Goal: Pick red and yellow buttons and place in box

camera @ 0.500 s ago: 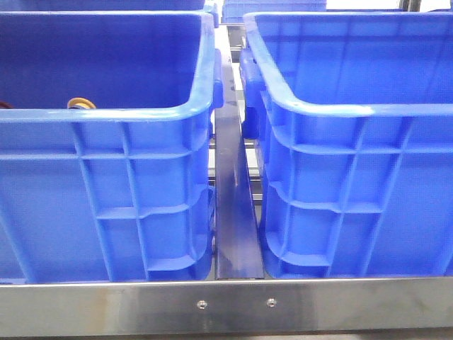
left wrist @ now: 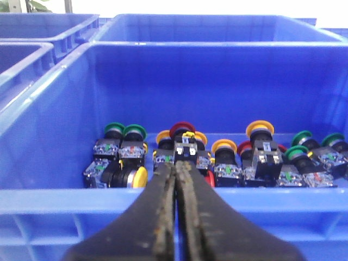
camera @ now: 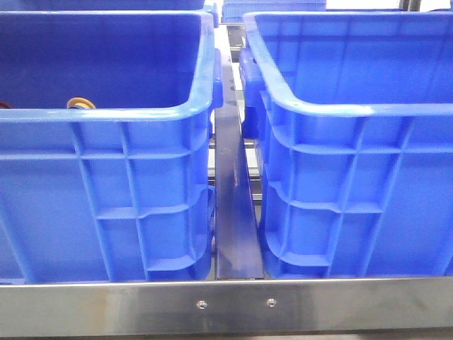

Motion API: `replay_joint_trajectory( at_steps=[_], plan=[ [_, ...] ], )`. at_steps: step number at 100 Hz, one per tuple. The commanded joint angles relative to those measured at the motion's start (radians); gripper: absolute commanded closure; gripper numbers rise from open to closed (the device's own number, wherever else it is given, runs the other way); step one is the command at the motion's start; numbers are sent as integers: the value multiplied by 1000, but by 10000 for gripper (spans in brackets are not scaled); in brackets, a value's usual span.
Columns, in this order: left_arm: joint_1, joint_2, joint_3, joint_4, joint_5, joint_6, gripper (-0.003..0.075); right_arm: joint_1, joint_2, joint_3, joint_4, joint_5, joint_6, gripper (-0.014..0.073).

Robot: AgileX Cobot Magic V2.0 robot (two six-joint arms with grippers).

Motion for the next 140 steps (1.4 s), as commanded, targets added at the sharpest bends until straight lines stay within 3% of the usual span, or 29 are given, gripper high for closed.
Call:
replay_joint_trajectory(
  at_steps=[1, 24, 41, 67, 88, 98, 114, 122, 140],
  plan=[
    [-7, -30, -24, 3, -91, -7, 741, -3, -22, 4, -3, -82, -5, 687],
    [-7, -28, -119, 3, -75, -7, 741, -3, -22, 4, -3, -82, -5, 687],
    [-7, 42, -221, 3, 71, -7, 741, -3, -22, 4, -3, -82, -5, 687],
    [-7, 280, -403, 7, 196, -7, 741, -3, -22, 4, -3, -82, -5, 687],
    [-7, 528, -537, 9, 214, -7, 734, -3, -22, 4, -3, -82, -5, 687],
    [-7, 655, -607, 9, 265, -7, 642, -3, -22, 4, -3, -82, -5, 687],
    [-7, 841, -738, 7, 371, -7, 295, -3, -22, 4, -3, -82, -5, 687],
    [-7, 924, -803, 0, 417, -7, 172, -3, -22, 4, -3, -82, -5, 687],
    [-7, 1117, -967, -24, 572, -7, 154, -3, -22, 4, -3, -82, -5, 687]
  ],
)
